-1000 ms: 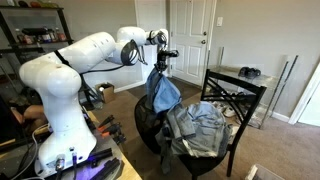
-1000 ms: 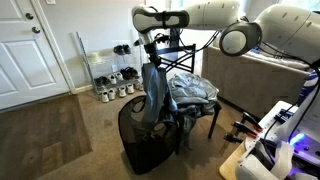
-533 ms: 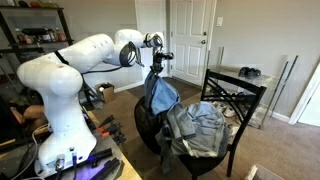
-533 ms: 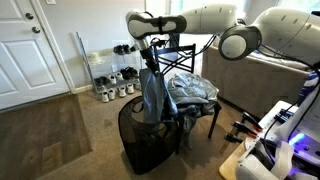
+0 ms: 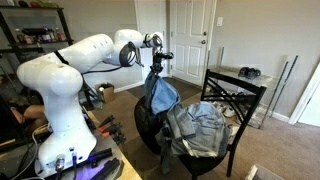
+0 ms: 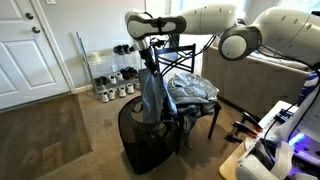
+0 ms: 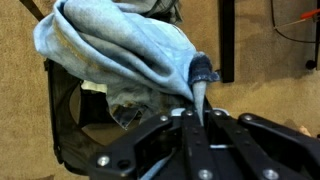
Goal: Put one denim trousers in the laundry basket
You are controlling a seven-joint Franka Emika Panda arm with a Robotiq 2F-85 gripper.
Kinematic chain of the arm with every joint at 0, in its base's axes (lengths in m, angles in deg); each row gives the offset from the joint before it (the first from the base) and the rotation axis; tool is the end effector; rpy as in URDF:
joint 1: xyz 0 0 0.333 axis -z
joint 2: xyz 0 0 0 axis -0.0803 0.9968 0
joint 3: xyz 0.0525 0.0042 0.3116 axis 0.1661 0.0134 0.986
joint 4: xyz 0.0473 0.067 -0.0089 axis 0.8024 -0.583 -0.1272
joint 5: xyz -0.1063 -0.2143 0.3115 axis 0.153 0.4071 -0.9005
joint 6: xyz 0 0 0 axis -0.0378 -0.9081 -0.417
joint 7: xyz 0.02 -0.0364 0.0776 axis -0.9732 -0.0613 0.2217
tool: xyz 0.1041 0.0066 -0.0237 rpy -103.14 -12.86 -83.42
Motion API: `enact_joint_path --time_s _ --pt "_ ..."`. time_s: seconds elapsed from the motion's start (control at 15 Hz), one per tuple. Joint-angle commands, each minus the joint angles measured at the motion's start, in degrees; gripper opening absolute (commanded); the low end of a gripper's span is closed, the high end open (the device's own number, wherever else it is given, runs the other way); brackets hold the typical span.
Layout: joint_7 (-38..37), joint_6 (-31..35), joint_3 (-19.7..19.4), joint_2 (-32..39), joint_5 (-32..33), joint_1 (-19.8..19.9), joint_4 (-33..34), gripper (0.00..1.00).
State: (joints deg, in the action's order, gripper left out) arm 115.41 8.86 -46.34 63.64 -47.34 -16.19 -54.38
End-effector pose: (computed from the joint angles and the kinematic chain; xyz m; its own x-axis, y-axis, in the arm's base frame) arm 0.7154 0.2697 0.2535 0.0404 0.9705 -0.2376 0.9611 -0.1028 -0.2565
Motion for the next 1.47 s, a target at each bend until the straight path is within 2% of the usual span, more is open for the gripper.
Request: enact_joint_path --time_s 0.0,0.07,0.13,0.2,0.27,0.33,0.4,0.53,0.93,1.0,1.4 --pt "1.7 0.68 -0.63 -0.91 1.1 -0.39 -1.19 0.02" --pt "1.85 0.56 -0.7 -0.93 1.25 -0.48 -1.23 0.02" --pt "0.38 -1.75 -0.44 2.29 0.07 -0.4 4.12 0.02" --pt "0.38 -1.88 -0.47 2.49 0.03 -0.43 4.34 0.08" --pt "0.38 -1.93 -0.52 2.9 -0.03 -0.45 4.75 0.08" --pt "0.0 -0.26 -0.11 1.25 0.24 -0.26 1.43 0.08" --pt "0.16 -0.77 -0.58 2.21 -0.16 -0.39 2.97 0.08" --pt "-0.09 0.44 -0.57 0.97 -0.24 -0.34 0.47 0.08" --pt "-0.09 0.43 -0.57 0.97 -0.24 -0.34 0.52 0.08" --pt "0.07 0.79 -0.65 1.04 -0.11 -0.38 0.61 0.02" --pt "0.78 2.92 -0.71 2.45 0.13 -0.69 2.46 0.02"
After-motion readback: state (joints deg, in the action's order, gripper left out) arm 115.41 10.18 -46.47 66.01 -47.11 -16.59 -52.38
